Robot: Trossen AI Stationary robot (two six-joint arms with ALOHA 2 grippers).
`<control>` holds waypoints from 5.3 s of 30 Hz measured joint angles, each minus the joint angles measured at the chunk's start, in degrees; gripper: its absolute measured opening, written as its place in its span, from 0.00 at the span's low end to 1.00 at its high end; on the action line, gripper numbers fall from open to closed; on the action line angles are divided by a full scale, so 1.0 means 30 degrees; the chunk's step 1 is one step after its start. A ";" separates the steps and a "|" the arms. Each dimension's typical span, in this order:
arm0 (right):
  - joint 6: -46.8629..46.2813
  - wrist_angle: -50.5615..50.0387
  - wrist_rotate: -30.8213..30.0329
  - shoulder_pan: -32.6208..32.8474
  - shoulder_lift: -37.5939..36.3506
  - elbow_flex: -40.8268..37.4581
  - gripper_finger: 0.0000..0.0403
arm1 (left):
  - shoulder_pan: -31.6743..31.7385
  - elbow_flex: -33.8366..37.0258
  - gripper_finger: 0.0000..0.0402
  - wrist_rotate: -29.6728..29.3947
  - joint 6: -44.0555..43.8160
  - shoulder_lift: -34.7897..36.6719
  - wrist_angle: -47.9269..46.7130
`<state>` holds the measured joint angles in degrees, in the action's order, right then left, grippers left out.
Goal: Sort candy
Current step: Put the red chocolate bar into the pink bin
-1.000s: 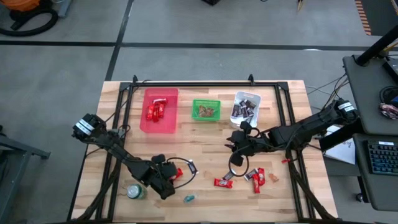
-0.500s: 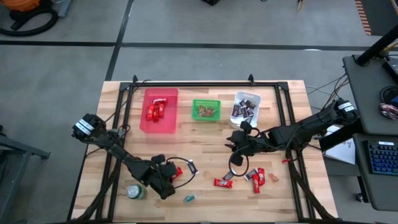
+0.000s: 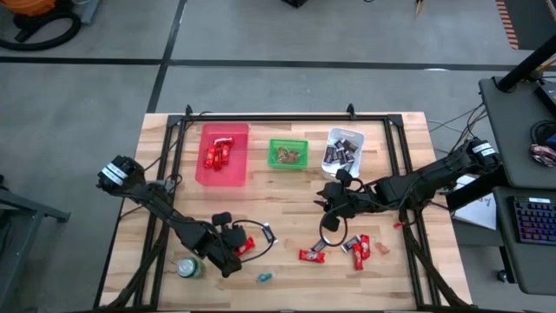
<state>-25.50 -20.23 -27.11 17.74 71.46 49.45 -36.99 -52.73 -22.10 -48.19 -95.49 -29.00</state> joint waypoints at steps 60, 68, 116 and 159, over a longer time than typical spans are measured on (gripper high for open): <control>0.0860 0.0862 0.0012 0.0000 0.0000 0.0000 0.30 | -0.1722 0.0089 0.23 -0.1833 -0.1135 -0.0271 -0.0077; 0.1005 0.0885 0.0011 0.0000 0.0000 0.0000 0.30 | -0.0078 0.0067 0.20 -0.3323 -0.0458 0.3033 -0.2679; 0.0971 0.1000 0.0015 0.0007 0.0000 -0.0182 0.30 | -0.0138 0.0041 0.40 -0.0789 -0.5141 -0.1922 -0.1789; 0.0998 0.1020 0.0022 0.0007 -0.0007 -0.0328 0.30 | 0.0538 0.0264 0.00 -0.1644 -0.3856 0.2031 -0.2651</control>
<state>-22.50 -17.17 -27.05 17.76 71.44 48.47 -35.38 -51.94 -27.03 -59.76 -89.40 -36.95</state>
